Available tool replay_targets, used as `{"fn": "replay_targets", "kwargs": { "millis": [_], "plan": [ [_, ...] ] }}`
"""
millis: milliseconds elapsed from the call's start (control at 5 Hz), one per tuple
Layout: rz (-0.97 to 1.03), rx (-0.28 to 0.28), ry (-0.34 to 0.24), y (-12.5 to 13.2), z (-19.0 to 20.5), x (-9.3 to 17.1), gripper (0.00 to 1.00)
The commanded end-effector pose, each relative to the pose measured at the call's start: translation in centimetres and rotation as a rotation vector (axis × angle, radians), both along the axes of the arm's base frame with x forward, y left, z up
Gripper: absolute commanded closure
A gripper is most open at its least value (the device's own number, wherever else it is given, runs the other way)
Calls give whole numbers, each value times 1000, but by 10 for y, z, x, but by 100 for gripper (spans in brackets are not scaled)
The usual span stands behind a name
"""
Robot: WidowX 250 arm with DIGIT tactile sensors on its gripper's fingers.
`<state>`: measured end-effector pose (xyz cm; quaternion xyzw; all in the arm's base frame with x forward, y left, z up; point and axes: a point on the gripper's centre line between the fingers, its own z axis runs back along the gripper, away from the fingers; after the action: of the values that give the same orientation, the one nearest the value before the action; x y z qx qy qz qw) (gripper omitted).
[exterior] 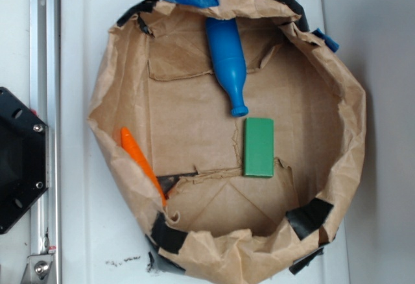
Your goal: Grab the green block.
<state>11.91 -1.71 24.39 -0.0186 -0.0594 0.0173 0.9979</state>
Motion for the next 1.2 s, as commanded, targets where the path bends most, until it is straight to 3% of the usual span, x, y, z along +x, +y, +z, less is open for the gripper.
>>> {"fn": "replay_targets", "kwargs": {
  "millis": [0,200,400,600,800,1000],
  "plan": [
    [0,0,0,0,0,0,0],
    [151,28,-54,0,-20,42,0],
    [328,50,-31,7,-42,73,0],
    [560,-38,-20,18,-61,93,0],
    [698,-152,-85,31,-90,100,0],
    [701,-212,-157,38,-114,112,0]
  ]
}}
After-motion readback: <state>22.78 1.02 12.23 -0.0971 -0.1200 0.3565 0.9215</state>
